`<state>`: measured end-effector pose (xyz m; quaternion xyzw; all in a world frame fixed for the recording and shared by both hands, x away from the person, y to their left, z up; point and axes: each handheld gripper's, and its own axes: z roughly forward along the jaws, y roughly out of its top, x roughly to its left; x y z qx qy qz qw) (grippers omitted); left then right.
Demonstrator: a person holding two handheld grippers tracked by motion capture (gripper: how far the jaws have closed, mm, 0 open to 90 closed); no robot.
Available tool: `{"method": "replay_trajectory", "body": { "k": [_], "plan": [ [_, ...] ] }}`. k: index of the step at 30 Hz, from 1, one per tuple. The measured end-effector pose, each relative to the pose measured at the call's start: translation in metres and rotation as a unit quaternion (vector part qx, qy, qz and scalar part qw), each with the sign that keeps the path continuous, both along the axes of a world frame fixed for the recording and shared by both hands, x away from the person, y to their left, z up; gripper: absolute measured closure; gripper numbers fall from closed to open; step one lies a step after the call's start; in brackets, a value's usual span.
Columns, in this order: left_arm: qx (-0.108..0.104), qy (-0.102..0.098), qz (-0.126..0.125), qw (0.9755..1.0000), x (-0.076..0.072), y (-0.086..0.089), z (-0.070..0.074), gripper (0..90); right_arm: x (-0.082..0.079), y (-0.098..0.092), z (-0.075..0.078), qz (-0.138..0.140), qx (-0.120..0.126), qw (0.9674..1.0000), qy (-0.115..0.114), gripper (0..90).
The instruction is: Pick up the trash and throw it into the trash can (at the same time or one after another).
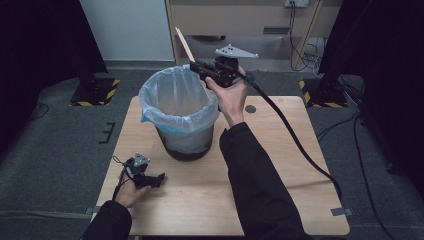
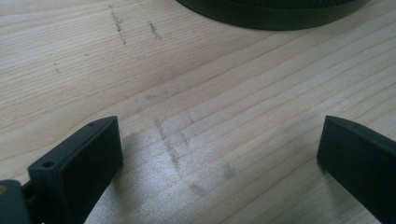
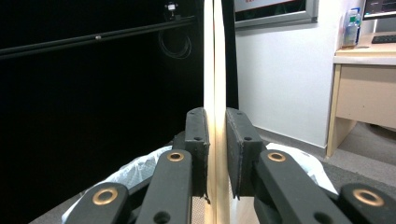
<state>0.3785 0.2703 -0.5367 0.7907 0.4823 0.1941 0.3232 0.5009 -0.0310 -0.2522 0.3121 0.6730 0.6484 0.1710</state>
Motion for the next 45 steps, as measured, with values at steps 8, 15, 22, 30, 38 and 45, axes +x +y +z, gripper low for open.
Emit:
{"method": "replay_trajectory", "body": {
  "k": [8, 15, 22, 30, 38, 45],
  "plan": [
    [0.000, 0.000, 0.000, 1.0000, 0.000, 0.000, 0.000, 0.0, 0.006, 0.007, -0.007, 0.004, 0.004, 1.0000, 0.001, 80.3],
    [0.000, 0.000, 0.000, 1.0000, 0.000, 0.000, 0.000, 0.0, 0.009, 0.014, -0.015, 0.005, -0.003, 1.0000, 0.000, 80.2],
    [0.000, 0.000, 0.000, 1.0000, 0.000, 0.000, 0.000, 0.0, 0.009, 0.017, -0.018, 0.007, -0.012, 0.9999, 0.008, 80.1],
    [0.000, 0.000, 0.000, 1.0000, 0.000, 0.000, 0.000, 0.0, 0.013, 0.019, -0.022, 0.011, -0.015, 0.9995, 0.026, 66.7],
    [0.000, 0.000, 0.000, 1.0000, 0.000, 0.000, 0.000, 0.0, 0.008, 0.003, -0.004, -0.010, 0.009, 0.9998, 0.013, 56.4],
    [0.000, 0.000, 0.000, 1.0000, 0.000, 0.000, 0.000, 0.0, -0.007, -0.028, 0.017, -0.032, 0.022, 0.9991, -0.017, 42.7]
  ]
}}
